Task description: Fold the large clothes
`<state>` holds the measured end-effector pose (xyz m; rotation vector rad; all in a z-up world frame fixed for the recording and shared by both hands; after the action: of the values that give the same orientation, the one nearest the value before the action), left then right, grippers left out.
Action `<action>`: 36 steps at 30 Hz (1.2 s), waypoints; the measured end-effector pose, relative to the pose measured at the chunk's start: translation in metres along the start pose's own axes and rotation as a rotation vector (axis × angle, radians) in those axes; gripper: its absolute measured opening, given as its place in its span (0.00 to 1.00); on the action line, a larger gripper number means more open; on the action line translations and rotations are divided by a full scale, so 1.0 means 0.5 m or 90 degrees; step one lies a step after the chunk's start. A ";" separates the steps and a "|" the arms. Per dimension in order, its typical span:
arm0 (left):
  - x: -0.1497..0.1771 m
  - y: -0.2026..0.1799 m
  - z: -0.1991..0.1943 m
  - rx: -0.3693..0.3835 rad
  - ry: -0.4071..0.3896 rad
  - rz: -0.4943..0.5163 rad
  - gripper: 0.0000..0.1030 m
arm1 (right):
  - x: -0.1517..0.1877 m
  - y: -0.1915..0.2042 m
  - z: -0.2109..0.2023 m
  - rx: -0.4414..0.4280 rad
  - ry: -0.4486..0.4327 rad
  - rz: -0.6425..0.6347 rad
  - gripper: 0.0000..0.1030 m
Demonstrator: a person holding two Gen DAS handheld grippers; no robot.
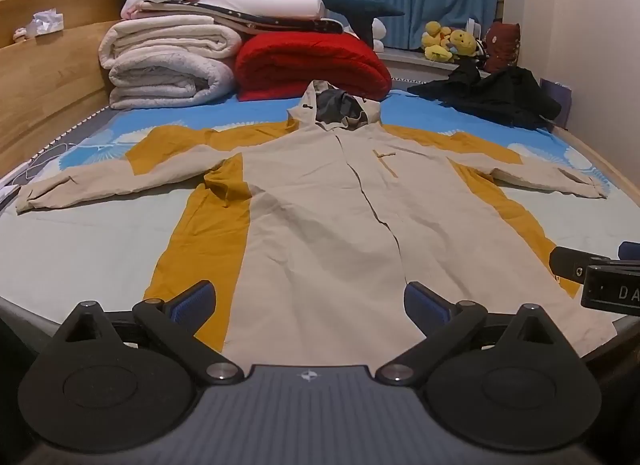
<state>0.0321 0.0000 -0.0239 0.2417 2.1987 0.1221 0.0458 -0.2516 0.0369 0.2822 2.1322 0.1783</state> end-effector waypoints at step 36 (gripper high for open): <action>0.008 -0.006 0.010 0.001 -0.002 0.008 0.99 | 0.001 0.005 0.007 0.002 0.001 -0.005 0.99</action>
<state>0.0333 -0.0022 -0.0307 0.2567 2.1949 0.1271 0.0486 -0.2488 0.0351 0.2757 2.1351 0.1714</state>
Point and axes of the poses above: each gripper's, at about its wrist camera, not at the fingertips, and z roughly the way its jaws point, y to its left, x to its underside, the point moved 4 cm from there along z, roughly the way its jaws point, and after that the axes turned 12 degrees about z, right-handed, at the moved point
